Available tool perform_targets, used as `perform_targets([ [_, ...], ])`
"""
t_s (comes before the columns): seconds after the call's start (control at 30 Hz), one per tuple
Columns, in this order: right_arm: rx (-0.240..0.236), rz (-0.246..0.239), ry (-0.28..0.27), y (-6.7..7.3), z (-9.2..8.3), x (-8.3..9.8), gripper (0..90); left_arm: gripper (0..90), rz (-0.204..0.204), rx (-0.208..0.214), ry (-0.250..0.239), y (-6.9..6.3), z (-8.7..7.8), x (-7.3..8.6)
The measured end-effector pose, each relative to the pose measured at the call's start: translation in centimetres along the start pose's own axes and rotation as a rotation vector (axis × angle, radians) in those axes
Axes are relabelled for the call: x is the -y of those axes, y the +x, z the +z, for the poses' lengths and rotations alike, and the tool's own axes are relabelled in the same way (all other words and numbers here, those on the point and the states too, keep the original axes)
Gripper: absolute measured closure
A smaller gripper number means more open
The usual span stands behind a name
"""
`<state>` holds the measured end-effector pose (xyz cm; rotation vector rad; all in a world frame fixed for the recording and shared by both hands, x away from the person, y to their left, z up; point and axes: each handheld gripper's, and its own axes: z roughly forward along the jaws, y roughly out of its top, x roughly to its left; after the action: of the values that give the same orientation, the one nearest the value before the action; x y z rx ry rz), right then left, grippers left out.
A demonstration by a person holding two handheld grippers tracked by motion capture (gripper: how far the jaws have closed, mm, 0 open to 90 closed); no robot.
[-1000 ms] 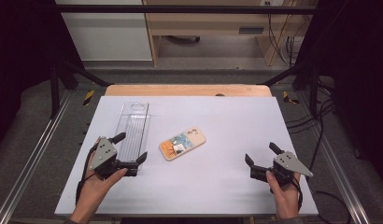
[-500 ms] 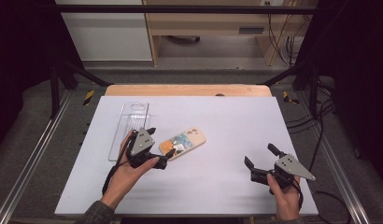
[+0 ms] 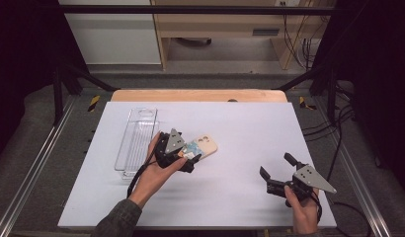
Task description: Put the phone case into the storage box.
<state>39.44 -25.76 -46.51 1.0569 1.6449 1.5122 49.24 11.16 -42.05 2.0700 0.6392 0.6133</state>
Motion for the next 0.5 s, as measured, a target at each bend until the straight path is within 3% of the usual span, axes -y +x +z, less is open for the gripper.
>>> perform_targets([
  [0.23,-0.006,-0.008,-0.004,-0.1,0.0,0.1,2.2,2.9,-0.017,0.001,0.07,0.2,2.6,0.2],
  [0.43,-0.013,-0.006,-0.003,0.0,0.0,0.1,2.2,3.0,-0.05,0.014,0.124,0.5,4.7,1.0],
  [0.5,-0.013,-0.006,-0.003,0.0,0.0,0.1,2.1,3.1,-0.079,0.022,0.133,0.8,5.1,1.3],
])
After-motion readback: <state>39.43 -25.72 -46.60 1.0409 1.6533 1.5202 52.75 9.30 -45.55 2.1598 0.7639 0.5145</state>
